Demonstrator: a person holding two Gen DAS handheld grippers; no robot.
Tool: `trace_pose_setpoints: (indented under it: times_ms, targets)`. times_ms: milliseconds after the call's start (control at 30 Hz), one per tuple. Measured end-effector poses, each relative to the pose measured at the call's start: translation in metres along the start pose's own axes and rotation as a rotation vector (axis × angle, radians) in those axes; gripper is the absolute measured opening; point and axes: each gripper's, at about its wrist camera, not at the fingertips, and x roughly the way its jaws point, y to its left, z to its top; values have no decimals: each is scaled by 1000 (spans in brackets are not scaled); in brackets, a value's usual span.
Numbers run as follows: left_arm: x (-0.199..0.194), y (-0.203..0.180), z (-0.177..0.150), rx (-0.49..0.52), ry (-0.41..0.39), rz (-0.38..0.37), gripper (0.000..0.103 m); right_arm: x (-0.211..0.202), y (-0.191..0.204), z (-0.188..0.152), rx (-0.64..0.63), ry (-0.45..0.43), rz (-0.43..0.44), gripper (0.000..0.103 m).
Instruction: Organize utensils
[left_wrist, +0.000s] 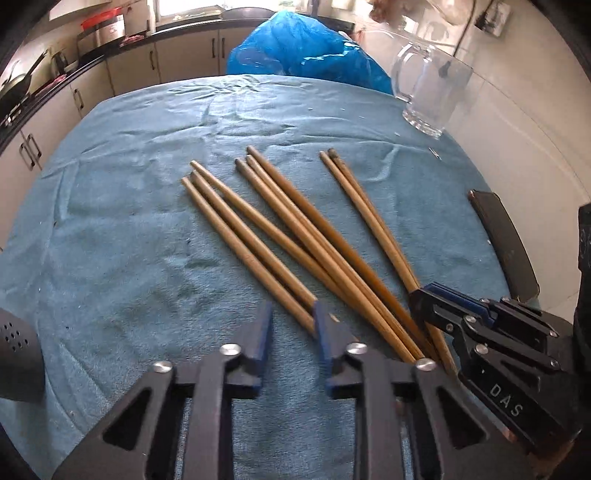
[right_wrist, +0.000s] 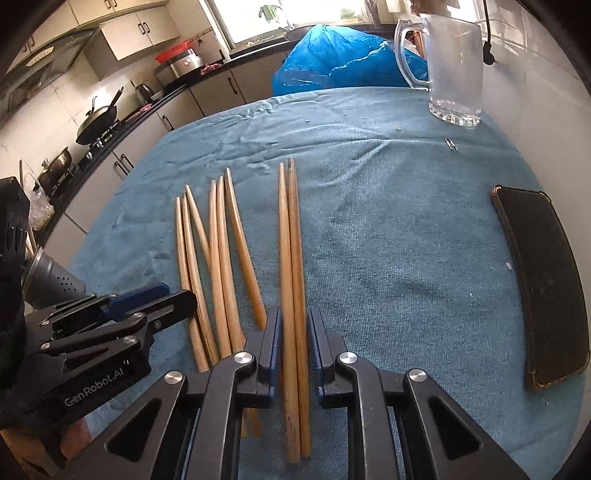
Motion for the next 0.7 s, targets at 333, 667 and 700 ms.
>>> trace_pose_setpoints:
  times_ms: [333,667,700]
  targets:
    - [-7,13,-18,48,23,65,0,-19,-26,-9,133,-6,-76,15]
    - [-11,18,-17,-24,38,-64,16,-46,-36,-36,198,-21,-180,29]
    - [-10,14,-15,-22,40,-63,26,-48,-36,-38,203,-22,-168,29]
